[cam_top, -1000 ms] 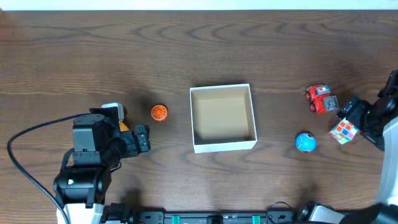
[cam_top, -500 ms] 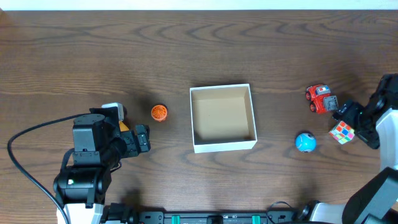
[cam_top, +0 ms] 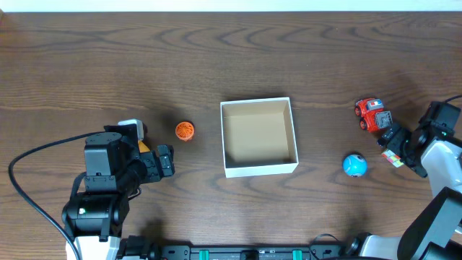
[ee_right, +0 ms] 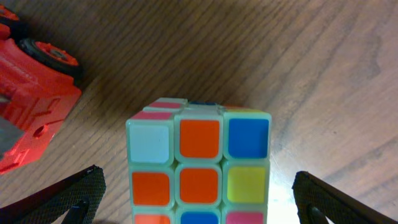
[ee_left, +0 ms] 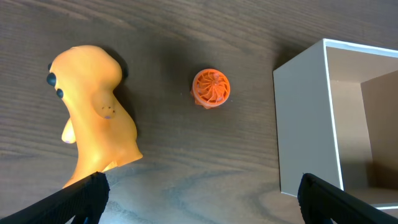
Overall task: Pack container
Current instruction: 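Move the right gripper over the Rubik's cube and lower onto it, then close the right gripper on the Rubik's cube and lift it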
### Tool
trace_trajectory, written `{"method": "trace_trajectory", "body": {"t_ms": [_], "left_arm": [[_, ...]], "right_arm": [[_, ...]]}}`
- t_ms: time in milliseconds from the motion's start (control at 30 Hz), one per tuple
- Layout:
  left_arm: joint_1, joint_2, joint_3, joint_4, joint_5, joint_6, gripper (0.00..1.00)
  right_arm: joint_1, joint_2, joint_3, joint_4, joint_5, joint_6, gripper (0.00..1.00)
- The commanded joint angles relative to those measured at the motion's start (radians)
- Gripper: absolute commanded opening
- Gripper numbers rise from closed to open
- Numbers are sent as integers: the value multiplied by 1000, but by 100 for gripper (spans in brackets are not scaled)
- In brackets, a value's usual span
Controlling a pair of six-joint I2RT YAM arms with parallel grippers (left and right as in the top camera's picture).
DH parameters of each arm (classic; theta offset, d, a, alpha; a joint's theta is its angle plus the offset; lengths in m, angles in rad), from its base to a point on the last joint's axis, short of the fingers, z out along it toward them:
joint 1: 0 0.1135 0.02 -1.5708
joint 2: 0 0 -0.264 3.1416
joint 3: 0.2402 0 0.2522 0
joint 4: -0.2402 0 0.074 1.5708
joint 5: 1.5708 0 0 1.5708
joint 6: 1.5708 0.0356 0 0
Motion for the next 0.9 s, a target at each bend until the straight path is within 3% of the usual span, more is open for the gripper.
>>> {"method": "trace_trajectory", "body": {"t_ms": [0,367,867], "left_arm": [[-3,-1,25,-3,9,-8,98],[-3,-1,25,-3,9,-8,98],[-3,-1,25,-4,9,-8,98]], "right_arm": [[-7,3,-24,28,3,-13,99],[-7,3,-42,85,3,-12,95],[-6,66,-43,126,-24,-8,97]]}}
